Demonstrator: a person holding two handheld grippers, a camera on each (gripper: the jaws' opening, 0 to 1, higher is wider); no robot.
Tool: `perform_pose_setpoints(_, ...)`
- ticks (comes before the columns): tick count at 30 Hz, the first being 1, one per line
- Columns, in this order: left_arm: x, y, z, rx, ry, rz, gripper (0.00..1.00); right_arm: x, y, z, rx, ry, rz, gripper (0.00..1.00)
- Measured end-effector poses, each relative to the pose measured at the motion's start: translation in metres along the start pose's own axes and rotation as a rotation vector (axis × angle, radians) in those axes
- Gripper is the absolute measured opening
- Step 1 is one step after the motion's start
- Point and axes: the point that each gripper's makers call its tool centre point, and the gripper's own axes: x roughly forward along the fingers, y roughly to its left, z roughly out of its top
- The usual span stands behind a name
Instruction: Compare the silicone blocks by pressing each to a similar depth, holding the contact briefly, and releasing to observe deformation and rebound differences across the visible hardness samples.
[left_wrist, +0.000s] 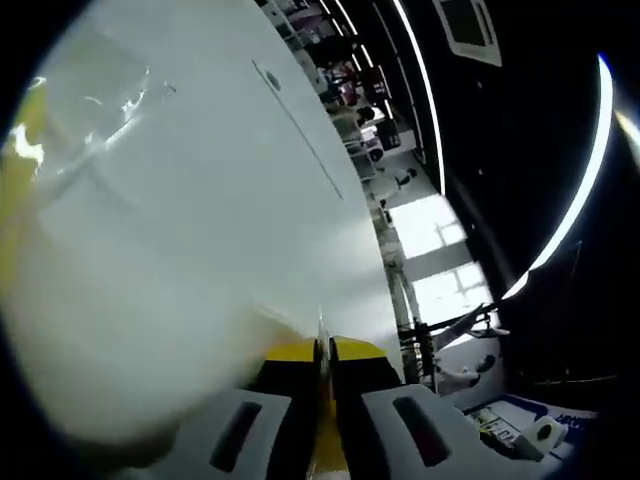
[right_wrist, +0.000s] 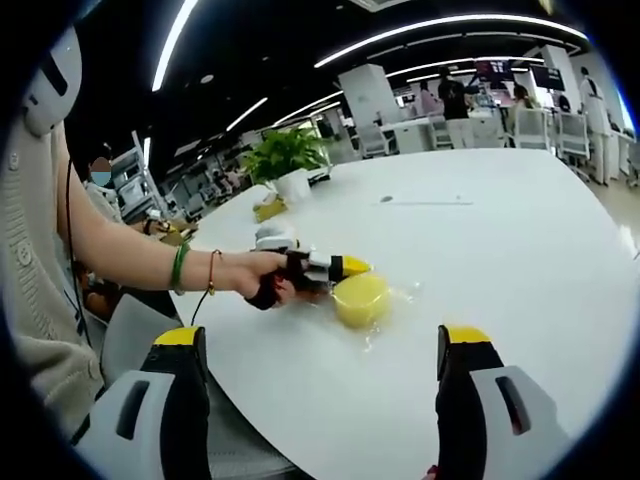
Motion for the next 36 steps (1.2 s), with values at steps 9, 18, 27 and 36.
perform_pose_setpoints(9,-0.004,0.001,0.0,-0.093,0.0,0.037,0.0,0.0,0.001,0.002,-0.002,-0.004,-0.001,0.89)
perform_pose_setpoints(18,-0.02,-0.018,0.013,0.179,-0.031,0.056,0.0,0.001,0.006,0.004,-0.01,-0.007,0.003,0.89)
perform_pose_setpoints(27,-0.041,-0.038,0.012,0.489,0.014,0.083,0.0,0.003,0.02,0.008,-0.039,-0.014,0.025,0.89)
perform_pose_setpoints(36,-0.061,-0.063,0.006,0.677,0.048,0.055,0.0,-0.003,0.028,0.015,-0.08,-0.041,0.019,0.89)
